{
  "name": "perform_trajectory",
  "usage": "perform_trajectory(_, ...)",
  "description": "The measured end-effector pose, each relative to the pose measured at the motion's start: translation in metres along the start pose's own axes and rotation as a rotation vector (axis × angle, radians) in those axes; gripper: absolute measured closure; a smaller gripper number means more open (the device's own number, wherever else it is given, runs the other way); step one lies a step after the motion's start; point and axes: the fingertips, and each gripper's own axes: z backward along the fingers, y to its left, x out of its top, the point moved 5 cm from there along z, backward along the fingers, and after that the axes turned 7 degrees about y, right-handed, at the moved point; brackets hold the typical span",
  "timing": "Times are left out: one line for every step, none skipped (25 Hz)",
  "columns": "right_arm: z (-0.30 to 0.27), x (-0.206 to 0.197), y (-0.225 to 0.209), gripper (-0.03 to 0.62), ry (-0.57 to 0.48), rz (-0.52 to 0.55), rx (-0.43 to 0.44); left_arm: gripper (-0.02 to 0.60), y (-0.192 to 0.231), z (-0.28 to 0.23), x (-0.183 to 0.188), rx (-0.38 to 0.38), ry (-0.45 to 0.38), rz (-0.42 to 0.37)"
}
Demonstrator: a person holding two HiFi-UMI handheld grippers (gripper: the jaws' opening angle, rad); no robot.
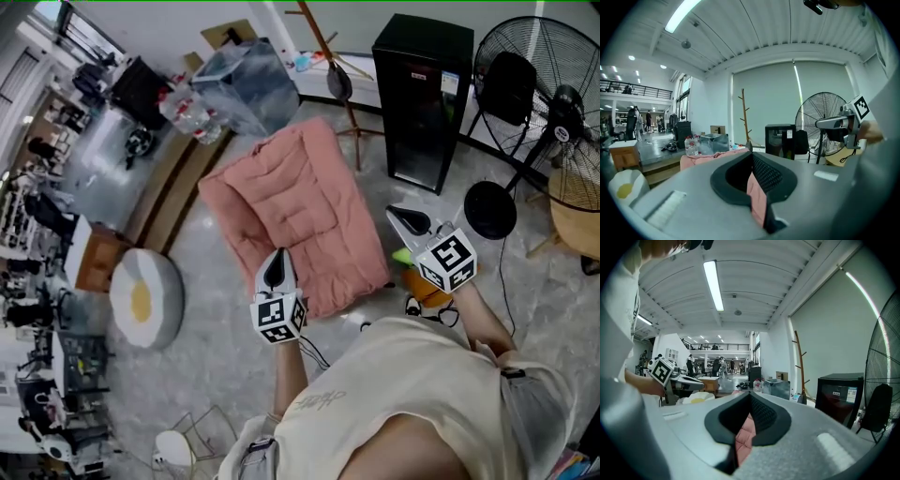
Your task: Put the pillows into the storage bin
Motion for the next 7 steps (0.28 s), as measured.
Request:
perform_trajectory(0.0005,-0.0013,0.0007,0.593,0.004,-0.001,0.001,0.566,0.0,0.0004,-0.0007,-0.001,0.002,0.0)
perform_trajectory(0.0005,-0.0022,0.0014,0.593,0.008,-0.001,0.002,0.566,0.0002,0.0006,-0.0007,-0.001,0.002,-0.001)
perform_trajectory(0.0002,-0.0025,0.0017,0.592,0.012,0.002,0.003,0.566,0.0007,0.0006,0.0001,-0.001,-0.001,-0.003)
perform_trajectory(-0.0006,-0.0022,0.0016,0.594,0.014,0.007,0.003,0.566,0.0014,0.0003,0.0013,0.0,-0.005,-0.004)
perform_trajectory(-0.0017,-0.0013,0.0012,0.594,0.014,0.014,0.004,0.566,0.0022,-0.0002,0.0029,0.002,-0.011,-0.005)
perform_trajectory(-0.003,0.0,0.0005,0.593,0.014,0.02,0.004,0.566,0.0032,-0.0007,0.0047,0.005,-0.018,-0.006)
perform_trajectory(-0.0043,0.0014,-0.0002,0.594,0.012,0.027,0.005,0.566,0.0042,-0.0014,0.0065,0.008,-0.025,-0.007)
